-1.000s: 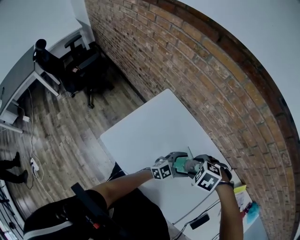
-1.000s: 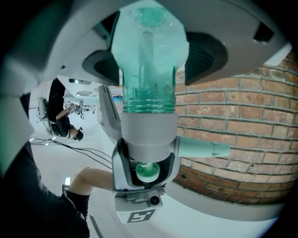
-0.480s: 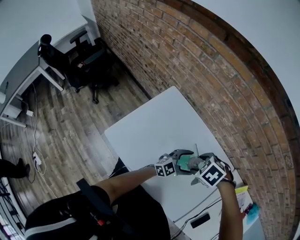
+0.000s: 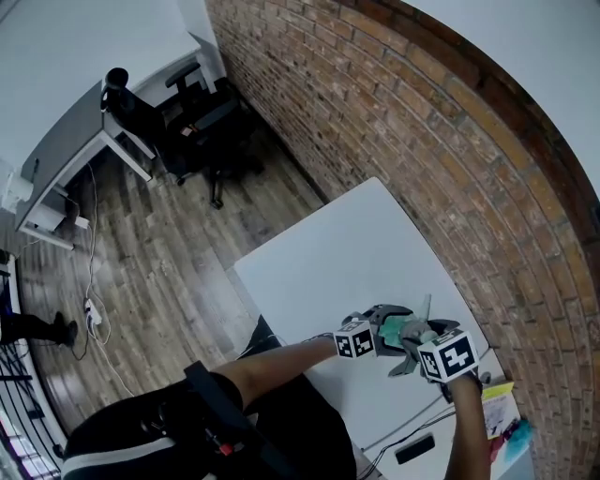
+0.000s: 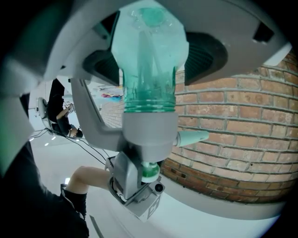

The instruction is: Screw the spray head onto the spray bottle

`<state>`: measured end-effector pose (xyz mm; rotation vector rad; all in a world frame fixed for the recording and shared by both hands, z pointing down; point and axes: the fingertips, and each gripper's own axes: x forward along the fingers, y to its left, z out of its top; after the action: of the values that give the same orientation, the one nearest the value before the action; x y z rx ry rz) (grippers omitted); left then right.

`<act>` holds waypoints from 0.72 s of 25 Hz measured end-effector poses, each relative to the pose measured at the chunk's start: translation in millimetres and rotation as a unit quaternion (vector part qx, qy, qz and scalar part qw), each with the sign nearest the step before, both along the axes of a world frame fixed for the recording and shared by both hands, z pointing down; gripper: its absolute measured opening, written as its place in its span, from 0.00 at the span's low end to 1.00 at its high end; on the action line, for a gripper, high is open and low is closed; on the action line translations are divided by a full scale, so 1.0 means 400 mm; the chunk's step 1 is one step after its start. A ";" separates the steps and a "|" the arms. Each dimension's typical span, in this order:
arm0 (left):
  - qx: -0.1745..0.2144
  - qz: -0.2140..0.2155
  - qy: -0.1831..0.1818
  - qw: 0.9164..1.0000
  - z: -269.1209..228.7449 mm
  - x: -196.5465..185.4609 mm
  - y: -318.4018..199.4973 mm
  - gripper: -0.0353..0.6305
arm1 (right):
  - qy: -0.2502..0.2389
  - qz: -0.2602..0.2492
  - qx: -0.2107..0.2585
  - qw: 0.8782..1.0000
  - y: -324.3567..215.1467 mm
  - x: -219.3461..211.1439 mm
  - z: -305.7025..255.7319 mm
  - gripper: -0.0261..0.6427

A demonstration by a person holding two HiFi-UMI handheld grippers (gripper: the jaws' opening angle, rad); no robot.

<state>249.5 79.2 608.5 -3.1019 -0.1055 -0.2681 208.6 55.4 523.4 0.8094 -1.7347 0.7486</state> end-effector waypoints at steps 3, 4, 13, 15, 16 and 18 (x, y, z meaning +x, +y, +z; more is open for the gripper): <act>0.001 -0.003 0.000 1.000 -0.002 -0.010 -0.001 0.69 | -0.004 -0.007 0.011 1.000 0.001 -0.007 -0.001 0.46; 0.002 -0.004 -0.001 1.000 -0.001 -0.012 -0.002 0.69 | -0.007 -0.011 0.015 1.000 0.002 -0.007 -0.001 0.46; 0.001 -0.006 -0.003 1.000 0.002 -0.015 -0.002 0.69 | -0.021 -0.109 0.024 0.994 0.027 -0.017 -0.058 0.46; 0.001 -0.005 -0.003 1.000 0.003 -0.015 -0.005 0.69 | -0.016 -0.149 0.039 0.988 0.022 -0.010 -0.079 0.46; 0.000 -0.004 -0.003 1.000 0.004 -0.015 -0.006 0.69 | -0.013 -0.174 0.051 0.983 0.018 -0.008 -0.090 0.46; -0.001 -0.004 -0.003 1.000 0.004 -0.014 -0.004 0.69 | -0.002 -0.238 0.074 0.969 0.017 -0.008 -0.111 0.46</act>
<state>244.1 77.6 610.0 -3.1046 -0.0951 -0.2768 205.5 62.1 478.8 0.4553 -1.9053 0.2999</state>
